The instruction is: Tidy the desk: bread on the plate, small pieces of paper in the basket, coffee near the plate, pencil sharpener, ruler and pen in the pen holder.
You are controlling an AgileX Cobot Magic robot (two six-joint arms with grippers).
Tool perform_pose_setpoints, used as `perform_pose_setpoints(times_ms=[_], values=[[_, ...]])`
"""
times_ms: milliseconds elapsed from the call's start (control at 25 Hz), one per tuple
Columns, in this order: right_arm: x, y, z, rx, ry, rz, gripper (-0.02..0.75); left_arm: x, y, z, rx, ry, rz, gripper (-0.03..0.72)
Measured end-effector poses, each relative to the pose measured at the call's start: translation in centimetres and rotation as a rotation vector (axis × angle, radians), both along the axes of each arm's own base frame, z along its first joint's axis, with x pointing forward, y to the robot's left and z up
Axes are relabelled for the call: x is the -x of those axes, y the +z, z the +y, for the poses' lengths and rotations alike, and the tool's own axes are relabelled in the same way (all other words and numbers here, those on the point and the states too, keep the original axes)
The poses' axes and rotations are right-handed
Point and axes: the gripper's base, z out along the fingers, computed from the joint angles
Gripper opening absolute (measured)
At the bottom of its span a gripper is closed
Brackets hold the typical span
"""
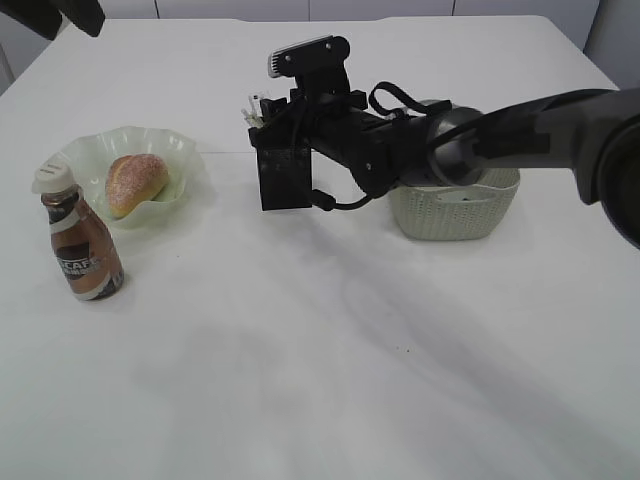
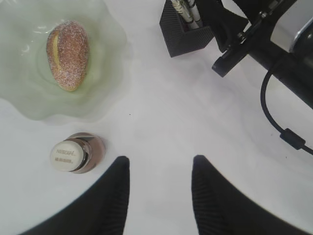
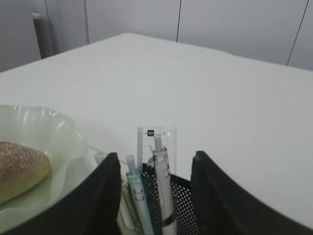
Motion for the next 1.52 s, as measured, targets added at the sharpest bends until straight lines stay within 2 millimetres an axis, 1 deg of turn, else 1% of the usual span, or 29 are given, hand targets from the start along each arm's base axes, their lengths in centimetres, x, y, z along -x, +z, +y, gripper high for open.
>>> perform_pose_setpoints(times_ms=[40, 120, 160, 240, 280, 440, 520, 600, 680, 800, 920, 1080, 1160, 1240, 1360, 1520], values=[[0.1, 0.2, 0.0, 0.009, 0.0, 0.019, 0.349, 0.0, 0.0, 0.0, 0.0, 0.0, 0.0, 0.314], [0.3, 1.3, -0.1, 0.025, 0.001, 0.054, 0.351, 0.0, 0.0, 0.0, 0.0, 0.0, 0.0, 0.314], [0.5, 2.0, -0.2, 0.03, 0.002, 0.065, 0.351, 0.0, 0.0, 0.0, -0.004, 0.001, -0.001, 0.314], [1.0, 4.1, -0.4, 0.039, 0.001, 0.095, 0.351, 0.0, 0.0, 0.1, -0.015, 0.004, -0.005, 0.334], [1.3, 5.3, -0.6, 0.037, -0.002, 0.119, 0.352, -0.1, 0.0, 0.2, -0.02, 0.005, -0.007, 0.353], [3.3, 10.1, -1.4, 0.021, -0.006, 0.221, 0.355, -0.1, 0.1, 0.2, -0.03, 0.0, -0.014, 0.475], [4.6, 12.7, -1.9, 0.028, 0.001, 0.257, 0.375, -0.1, 0.1, 0.2, -0.031, -0.001, -0.014, 0.505], [6.1, 15.2, -2.5, 0.038, 0.009, 0.283, 0.407, -0.1, 0.1, 0.2, -0.032, -0.002, -0.015, 0.513], [7.9, 17.9, -3.3, 0.05, 0.019, 0.314, 0.42, -0.1, 0.1, 0.2, -0.032, -0.002, -0.015, 0.515], [10.9, 21.4, -4.5, 0.073, 0.032, 0.358, 0.426, -0.1, 0.1, 0.2, -0.032, -0.003, -0.015, 0.515], [13.9, 24.6, -5.8, 0.087, 0.043, 0.38, 0.427, -0.1, 0.1, 0.2, -0.033, -0.004, -0.015, 0.513], [17.4, 28.5, -7.5, 0.068, 0.051, 0.332, 0.427, 0.1, 0.3, 0.0, -0.001, -0.017, -0.011, 0.509], [18.9, 30.1, -8.2, 0.051, 0.053, 0.292, 0.427, 0.6, 0.8, 0.0, 0.004, -0.035, -0.027, 0.508], [20.4, 31.6, -9.0, 0.056, 0.046, 0.257, 0.427, 1.3, 1.8, 0.2, 0.003, -0.056, -0.058, 0.505], [22.2, 32.9, -10.4, 0.111, 0.014, 0.229, 0.427, 3.0, 3.7, 0.7, -0.003, -0.087, -0.122, 0.503], [24.6, 33.8, -11.8, 0.163, -0.008, 0.267, 0.424, 5.5, 6.3, 1.5, 0.006, -0.102, -0.204, 0.501]])
